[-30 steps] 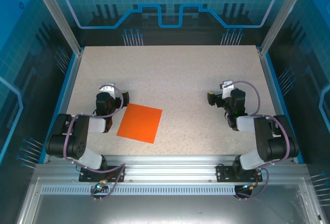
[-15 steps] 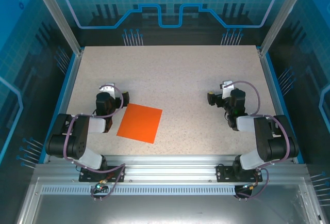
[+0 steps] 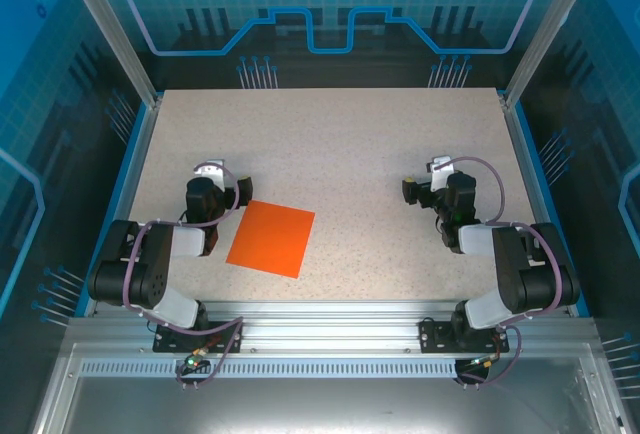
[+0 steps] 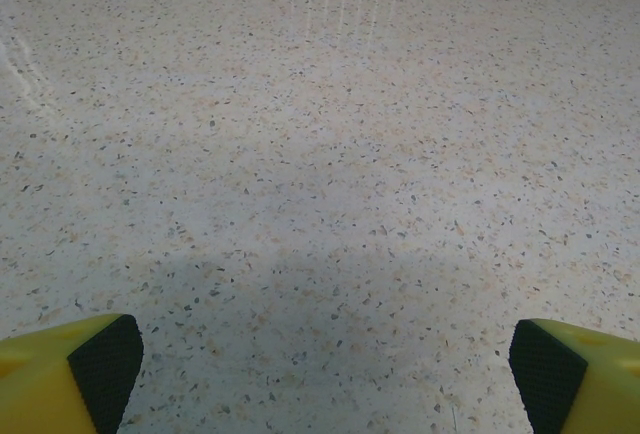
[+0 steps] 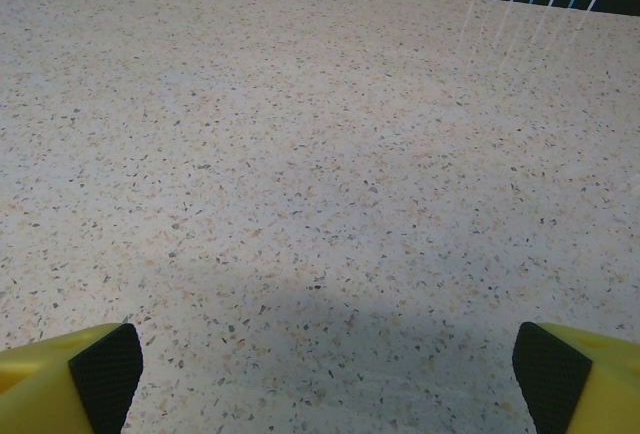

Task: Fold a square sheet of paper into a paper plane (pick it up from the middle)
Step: Rotate the square sheet of paper at the center of the table.

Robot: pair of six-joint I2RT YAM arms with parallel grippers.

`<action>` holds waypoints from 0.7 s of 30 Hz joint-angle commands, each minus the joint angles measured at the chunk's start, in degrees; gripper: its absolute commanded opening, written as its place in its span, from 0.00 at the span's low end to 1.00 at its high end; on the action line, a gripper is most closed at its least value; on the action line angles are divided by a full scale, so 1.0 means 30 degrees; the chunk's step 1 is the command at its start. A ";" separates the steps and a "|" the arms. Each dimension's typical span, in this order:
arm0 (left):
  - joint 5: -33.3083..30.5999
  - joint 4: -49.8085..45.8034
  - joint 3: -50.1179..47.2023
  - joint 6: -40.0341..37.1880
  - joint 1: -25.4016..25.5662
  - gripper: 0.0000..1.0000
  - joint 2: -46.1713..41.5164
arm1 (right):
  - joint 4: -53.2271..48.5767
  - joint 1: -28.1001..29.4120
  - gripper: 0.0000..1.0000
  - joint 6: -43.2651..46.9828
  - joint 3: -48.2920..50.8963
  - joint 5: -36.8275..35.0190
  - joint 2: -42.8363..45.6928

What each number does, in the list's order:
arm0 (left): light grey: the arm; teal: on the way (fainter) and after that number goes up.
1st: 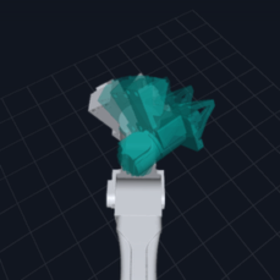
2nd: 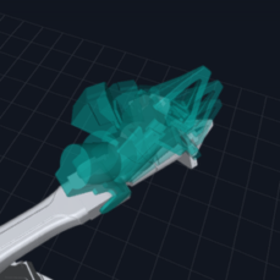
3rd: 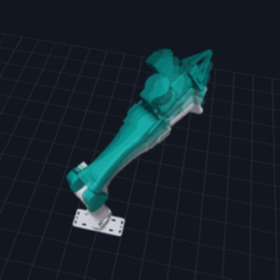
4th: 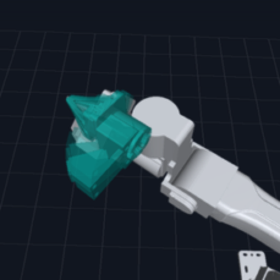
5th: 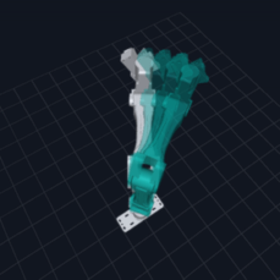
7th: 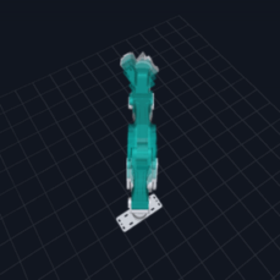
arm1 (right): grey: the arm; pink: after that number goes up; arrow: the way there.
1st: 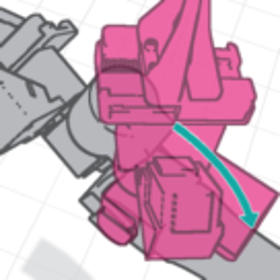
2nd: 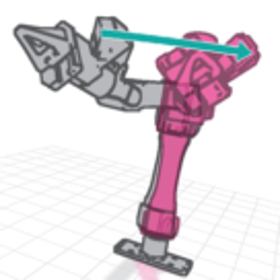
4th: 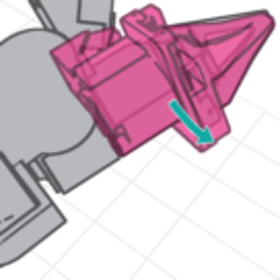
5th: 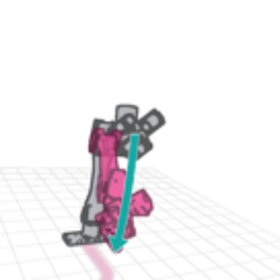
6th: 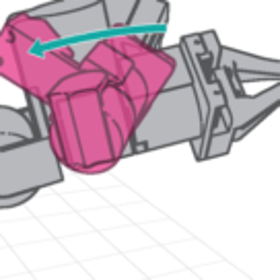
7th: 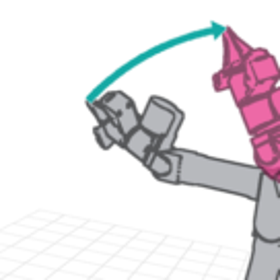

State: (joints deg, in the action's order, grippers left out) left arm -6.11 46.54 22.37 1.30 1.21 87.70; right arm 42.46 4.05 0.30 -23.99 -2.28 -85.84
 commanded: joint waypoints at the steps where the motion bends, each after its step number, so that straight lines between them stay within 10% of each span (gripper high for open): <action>1: 0.0538 -0.0017 0.0347 -0.0377 -0.0258 0.99 -0.0171 | -0.0039 -0.0474 0.99 0.0109 -0.0386 0.0534 -0.0067; 8: 0.0993 -0.0038 -0.0365 -0.0443 -0.0261 0.98 -0.1864 | 0.0024 -0.0296 0.99 0.0385 -0.0296 0.0513 0.0017; 13: 0.0122 -0.5575 0.0580 0.1343 -0.0379 0.99 -0.5334 | 0.0592 0.0382 1.00 0.0886 0.0406 -0.0493 0.0904; 21: -0.0200 -1.4502 0.3072 0.6466 -0.0404 0.99 -1.0047 | -1.5165 0.0663 0.99 -0.4160 -0.6390 -0.0046 0.4522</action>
State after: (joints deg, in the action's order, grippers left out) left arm -5.74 18.35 25.82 12.14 0.84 60.29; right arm 16.51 5.23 -3.86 -36.32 -4.21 -75.46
